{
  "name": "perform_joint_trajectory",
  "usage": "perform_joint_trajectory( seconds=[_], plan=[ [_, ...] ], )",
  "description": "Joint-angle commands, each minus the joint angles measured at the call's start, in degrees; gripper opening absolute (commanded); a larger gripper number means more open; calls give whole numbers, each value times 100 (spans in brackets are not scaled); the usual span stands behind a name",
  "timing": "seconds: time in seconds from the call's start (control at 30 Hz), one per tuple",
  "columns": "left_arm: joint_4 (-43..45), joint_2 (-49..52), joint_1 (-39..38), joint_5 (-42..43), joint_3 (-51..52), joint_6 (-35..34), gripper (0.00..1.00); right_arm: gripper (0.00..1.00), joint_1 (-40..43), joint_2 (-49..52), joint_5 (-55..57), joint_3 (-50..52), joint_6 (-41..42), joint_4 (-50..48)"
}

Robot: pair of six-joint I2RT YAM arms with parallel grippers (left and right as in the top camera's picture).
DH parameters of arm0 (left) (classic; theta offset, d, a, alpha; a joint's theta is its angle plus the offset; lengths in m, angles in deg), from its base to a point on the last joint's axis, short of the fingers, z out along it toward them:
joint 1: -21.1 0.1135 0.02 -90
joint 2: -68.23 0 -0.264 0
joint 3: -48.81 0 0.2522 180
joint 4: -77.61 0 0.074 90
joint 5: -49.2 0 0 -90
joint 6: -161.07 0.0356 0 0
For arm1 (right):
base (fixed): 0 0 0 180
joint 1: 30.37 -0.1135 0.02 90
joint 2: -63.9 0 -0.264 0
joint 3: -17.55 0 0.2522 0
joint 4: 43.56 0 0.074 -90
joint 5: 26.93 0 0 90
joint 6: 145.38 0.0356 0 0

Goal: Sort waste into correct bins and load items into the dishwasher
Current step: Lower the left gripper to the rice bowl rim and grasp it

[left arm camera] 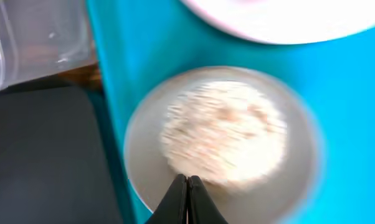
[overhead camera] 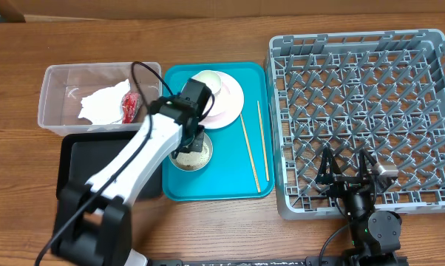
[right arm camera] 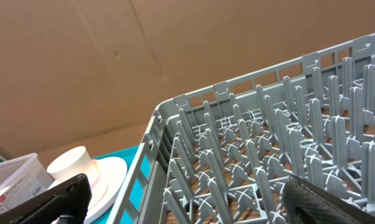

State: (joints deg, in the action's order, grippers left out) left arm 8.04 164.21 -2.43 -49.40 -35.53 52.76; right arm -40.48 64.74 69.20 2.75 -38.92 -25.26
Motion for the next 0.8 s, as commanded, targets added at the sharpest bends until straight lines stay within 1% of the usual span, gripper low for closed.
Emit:
perform_joint_trajectory(
  seconds=[0.0,0.03,0.1,0.23,0.27,0.5,0.77],
  plan=[
    [-63,-448,-17,1460,-157,-238,4,100,39,-50,-26,59,0,-33],
    [-83,-472,-17,1749,-157,-251,4,100,39,-50,-26,59,0,-33],
    [-118,-457,-50,1996,-146,-251,4,100,39,-50,-26,59,0,-33],
    [-92,-437,-197,1856,-4,-240,23,100,39,-50,-26,59,0,-33],
    [-90,-437,-225,1786,37,-232,25,100,39,-50,-26,59,0,-33],
    [35,-435,-350,1349,313,-229,19,100,39,-50,-26,59,0,-35],
    [859,-415,-498,1333,782,-229,18,100,39,-50,-26,59,0,-33]
  ],
)
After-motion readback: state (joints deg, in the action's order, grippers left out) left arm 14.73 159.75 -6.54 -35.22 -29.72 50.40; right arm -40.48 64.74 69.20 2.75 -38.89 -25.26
